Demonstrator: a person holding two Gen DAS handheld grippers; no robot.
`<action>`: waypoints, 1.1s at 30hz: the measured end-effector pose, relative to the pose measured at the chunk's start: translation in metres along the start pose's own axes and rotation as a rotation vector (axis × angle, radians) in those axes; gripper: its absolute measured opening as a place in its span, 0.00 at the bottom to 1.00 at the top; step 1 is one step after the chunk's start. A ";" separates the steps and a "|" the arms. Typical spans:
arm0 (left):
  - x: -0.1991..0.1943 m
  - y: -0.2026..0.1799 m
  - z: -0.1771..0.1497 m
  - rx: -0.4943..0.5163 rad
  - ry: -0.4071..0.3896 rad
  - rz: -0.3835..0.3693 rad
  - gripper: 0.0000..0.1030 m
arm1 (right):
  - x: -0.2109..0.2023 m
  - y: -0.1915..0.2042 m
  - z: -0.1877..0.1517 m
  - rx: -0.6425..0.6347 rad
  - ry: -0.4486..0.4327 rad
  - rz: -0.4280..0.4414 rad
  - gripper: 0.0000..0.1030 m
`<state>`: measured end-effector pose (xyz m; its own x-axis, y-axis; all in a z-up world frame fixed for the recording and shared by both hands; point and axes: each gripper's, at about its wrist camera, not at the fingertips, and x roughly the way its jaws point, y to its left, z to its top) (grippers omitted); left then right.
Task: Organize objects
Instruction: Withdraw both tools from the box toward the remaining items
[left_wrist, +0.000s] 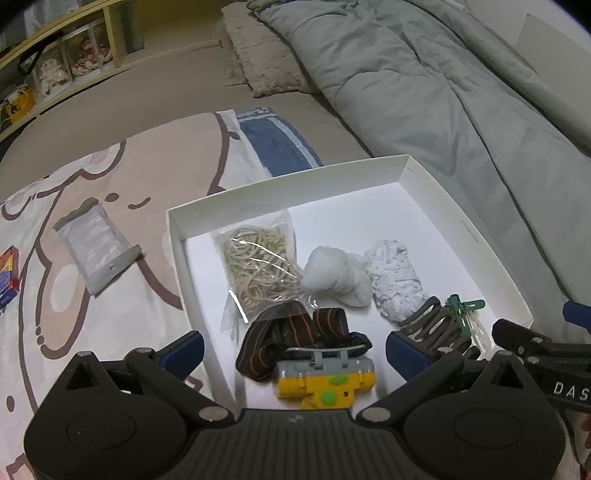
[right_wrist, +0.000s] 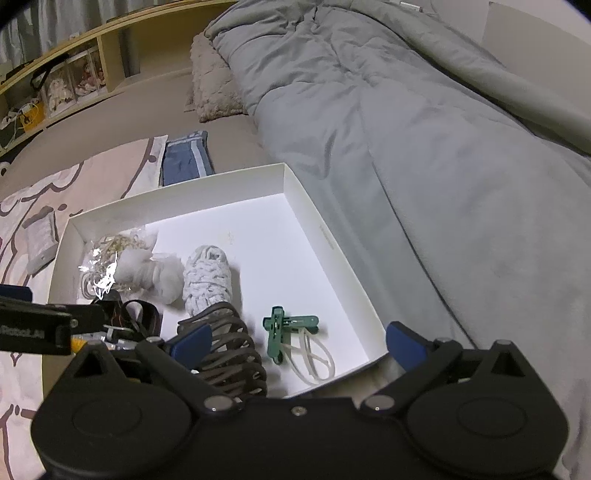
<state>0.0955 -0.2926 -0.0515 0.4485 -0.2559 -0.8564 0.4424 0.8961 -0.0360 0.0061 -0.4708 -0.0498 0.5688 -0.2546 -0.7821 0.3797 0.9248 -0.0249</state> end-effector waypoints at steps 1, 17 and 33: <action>-0.001 0.002 0.000 -0.005 -0.001 0.002 1.00 | 0.000 0.000 0.000 0.003 0.000 -0.001 0.99; -0.021 0.045 -0.013 -0.065 -0.036 0.032 1.00 | -0.009 0.016 0.004 -0.009 -0.030 0.024 1.00; -0.060 0.127 -0.037 -0.132 -0.072 0.089 1.00 | -0.013 0.073 0.010 -0.084 -0.038 0.100 1.00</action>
<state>0.0960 -0.1504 -0.0234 0.5379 -0.1940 -0.8204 0.2943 0.9551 -0.0328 0.0333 -0.4026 -0.0351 0.6285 -0.1692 -0.7592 0.2583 0.9661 -0.0015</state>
